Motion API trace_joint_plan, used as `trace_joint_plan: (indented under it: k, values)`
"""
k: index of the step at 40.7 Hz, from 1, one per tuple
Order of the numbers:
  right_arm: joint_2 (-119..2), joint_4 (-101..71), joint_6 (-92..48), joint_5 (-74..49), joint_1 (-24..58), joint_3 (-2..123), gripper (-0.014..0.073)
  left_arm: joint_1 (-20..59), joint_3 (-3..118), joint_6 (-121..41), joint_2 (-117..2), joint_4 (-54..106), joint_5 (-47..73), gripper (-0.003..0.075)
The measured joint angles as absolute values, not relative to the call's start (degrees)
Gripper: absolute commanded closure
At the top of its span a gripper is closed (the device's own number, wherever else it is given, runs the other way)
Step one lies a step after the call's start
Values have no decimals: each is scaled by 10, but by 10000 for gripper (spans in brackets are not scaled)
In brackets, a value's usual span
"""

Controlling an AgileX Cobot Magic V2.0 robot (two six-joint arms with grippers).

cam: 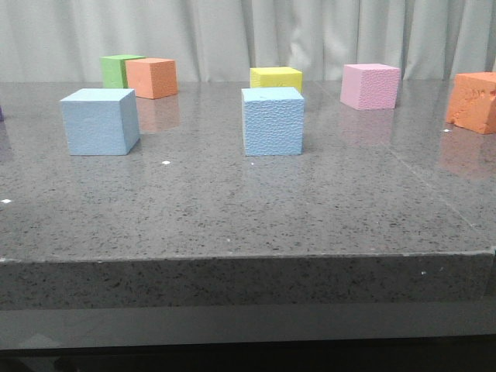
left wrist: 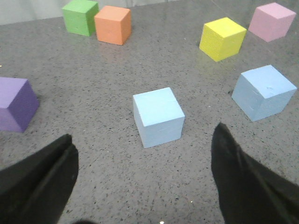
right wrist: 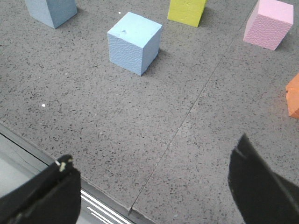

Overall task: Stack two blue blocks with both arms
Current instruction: 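Open the right gripper and raise it away from the cube, then lower the left gripper onto the other light blue cube and grasp it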

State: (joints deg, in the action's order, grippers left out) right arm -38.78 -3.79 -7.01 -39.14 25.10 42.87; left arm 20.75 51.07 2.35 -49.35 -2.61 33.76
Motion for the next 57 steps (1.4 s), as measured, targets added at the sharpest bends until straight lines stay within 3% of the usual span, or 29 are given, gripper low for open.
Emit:
trace_joint_plan:
  k: [25, 57]
  values:
    - [-388, -38, -70, -391, 251, 429, -50, 223, 813, 63, -911, -71, 469, 154]
    - [-388, -38, -70, -392, 251, 429, -50, 223, 853, 155, -1057, -69, 484, 154]
